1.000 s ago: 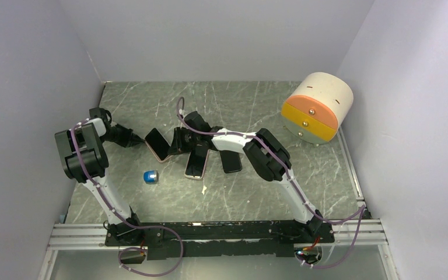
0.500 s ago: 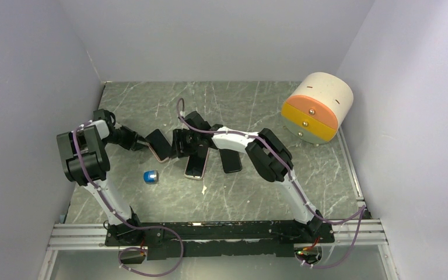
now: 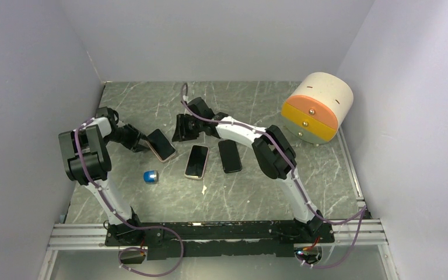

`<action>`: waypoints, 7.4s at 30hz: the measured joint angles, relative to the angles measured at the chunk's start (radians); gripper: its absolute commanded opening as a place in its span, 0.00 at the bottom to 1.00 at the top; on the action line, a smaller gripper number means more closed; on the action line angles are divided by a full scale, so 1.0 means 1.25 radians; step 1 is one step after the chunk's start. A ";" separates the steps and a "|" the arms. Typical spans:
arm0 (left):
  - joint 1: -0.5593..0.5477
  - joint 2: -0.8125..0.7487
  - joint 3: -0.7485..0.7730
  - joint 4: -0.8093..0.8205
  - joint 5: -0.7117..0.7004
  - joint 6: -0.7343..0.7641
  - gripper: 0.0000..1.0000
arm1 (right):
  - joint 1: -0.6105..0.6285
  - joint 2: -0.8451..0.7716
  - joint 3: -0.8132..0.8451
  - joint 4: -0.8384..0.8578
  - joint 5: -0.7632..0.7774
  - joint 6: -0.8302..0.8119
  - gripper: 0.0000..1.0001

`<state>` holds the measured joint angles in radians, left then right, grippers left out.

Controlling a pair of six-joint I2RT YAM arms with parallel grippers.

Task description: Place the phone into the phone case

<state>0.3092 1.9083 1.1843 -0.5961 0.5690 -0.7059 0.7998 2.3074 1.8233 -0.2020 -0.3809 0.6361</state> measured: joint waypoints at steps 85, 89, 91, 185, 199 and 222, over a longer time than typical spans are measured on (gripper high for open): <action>-0.016 0.053 0.017 -0.059 0.085 0.074 0.45 | -0.024 0.191 0.044 0.400 -0.232 0.490 0.56; -0.014 0.053 0.017 -0.061 0.095 0.074 0.43 | -0.024 0.192 0.038 0.397 -0.226 0.490 0.44; -0.014 0.053 0.017 -0.063 0.096 0.075 0.43 | -0.025 0.192 0.031 0.401 -0.226 0.494 0.43; -0.031 0.025 0.013 -0.087 0.121 0.094 0.77 | -0.013 0.079 -0.107 0.341 -0.236 0.308 0.00; -0.047 -0.217 -0.056 0.231 0.335 -0.020 0.81 | -0.146 -0.228 -0.358 0.446 -0.314 0.270 0.00; -0.188 -0.316 -0.185 0.681 0.526 -0.300 0.58 | -0.136 -0.423 -0.569 0.648 -0.410 0.332 0.00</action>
<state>0.0738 1.5139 0.9535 0.2554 1.2266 -1.0805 0.6304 1.7782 1.1126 0.6075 -0.8936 1.0515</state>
